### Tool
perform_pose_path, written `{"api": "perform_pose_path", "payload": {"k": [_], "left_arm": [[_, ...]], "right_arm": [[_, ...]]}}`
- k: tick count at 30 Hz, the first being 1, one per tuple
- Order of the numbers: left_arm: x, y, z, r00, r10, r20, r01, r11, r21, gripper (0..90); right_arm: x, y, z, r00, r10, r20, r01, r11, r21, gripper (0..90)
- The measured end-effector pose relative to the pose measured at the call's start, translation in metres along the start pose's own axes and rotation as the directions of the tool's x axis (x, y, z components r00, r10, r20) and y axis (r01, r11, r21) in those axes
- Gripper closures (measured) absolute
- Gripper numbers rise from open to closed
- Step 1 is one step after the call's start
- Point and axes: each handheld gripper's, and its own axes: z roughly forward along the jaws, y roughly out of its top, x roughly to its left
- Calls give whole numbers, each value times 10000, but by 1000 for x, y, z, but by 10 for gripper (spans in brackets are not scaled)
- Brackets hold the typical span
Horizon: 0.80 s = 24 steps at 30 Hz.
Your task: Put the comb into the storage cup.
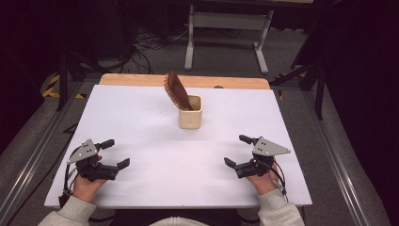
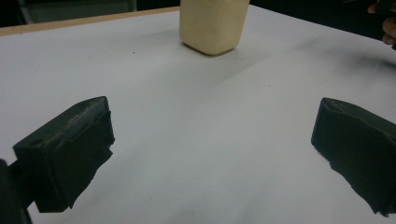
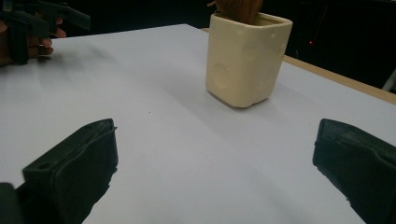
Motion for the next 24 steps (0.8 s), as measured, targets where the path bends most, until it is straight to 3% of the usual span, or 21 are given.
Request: {"api": "perform_pose_path", "payload": {"k": [4,9,12,20,24], "left_arm": [[0,0,1,10000,-74,-24,74,10000,23,2],[5,0,0,9976,-688,88,688,9976,-18,2],[5,0,0,9964,-834,120,834,9965,-64,2],[0,1,0,9991,-282,-323,281,9996,-32,4],[1,1,0,9989,-363,-288,363,9993,-40,4]], "right_arm": [[1,-5,0,9999,94,107,-95,9998,153,4],[2,-10,4,9997,246,63,-248,9993,270,4],[2,-10,4,9997,226,73,-228,9994,265,4],[2,-11,5,9997,189,140,-194,9991,375,6],[2,-11,5,9997,199,157,-205,9991,372,7]]}}
